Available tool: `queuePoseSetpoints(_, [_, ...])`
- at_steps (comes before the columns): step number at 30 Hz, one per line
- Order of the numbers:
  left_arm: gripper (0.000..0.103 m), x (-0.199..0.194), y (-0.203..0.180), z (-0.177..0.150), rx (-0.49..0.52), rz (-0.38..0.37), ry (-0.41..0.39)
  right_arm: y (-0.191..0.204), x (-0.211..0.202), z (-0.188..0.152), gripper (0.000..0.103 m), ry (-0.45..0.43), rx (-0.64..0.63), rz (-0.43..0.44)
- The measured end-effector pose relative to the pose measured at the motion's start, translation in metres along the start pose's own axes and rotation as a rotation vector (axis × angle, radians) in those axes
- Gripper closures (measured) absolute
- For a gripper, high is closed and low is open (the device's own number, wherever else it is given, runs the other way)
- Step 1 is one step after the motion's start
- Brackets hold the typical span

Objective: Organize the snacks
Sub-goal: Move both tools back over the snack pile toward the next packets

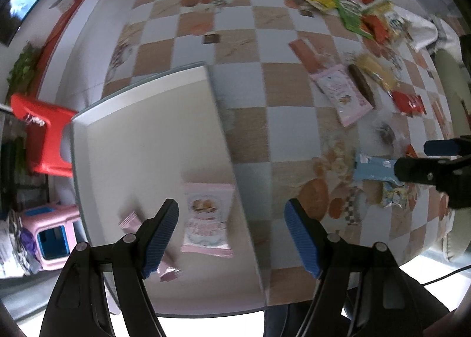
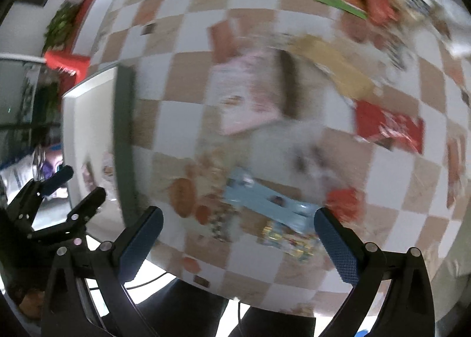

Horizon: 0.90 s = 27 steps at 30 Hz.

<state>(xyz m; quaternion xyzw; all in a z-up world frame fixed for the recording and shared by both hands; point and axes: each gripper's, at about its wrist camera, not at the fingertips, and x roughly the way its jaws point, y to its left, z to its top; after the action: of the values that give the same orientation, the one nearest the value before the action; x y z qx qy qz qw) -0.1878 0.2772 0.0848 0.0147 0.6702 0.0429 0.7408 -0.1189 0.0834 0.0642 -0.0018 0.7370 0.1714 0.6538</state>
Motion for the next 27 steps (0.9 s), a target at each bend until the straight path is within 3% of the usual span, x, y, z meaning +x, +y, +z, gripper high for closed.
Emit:
queuePoseSetpoints(5, [0.025, 0.003, -0.019, 0.011, 0.028, -0.029, 0.023, -0.042, -0.006, -0.013, 0.0, -0.014, 0.08, -0.021])
queuePoseSetpoints(9, [0.025, 0.013, -0.029, 0.032, -0.026, -0.108, 0.057, -0.083, -0.007, -0.027, 0.0, -0.017, 0.178, -0.068])
queuePoseSetpoints(12, [0.025, 0.023, -0.04, 0.053, -0.043, -0.118, 0.058, -0.106, -0.006, -0.037, 0.0, -0.008, 0.246, -0.067])
queuePoseSetpoints(20, [0.025, 0.057, -0.074, 0.11, -0.107, -0.189, 0.078, -0.126, -0.006, -0.05, 0.0, -0.008, 0.295, -0.055])
queuePoseSetpoints(27, [0.023, 0.091, -0.093, 0.126, -0.152, -0.217, 0.152, -0.128, 0.0, -0.049, 0.0, -0.007, 0.257, -0.052])
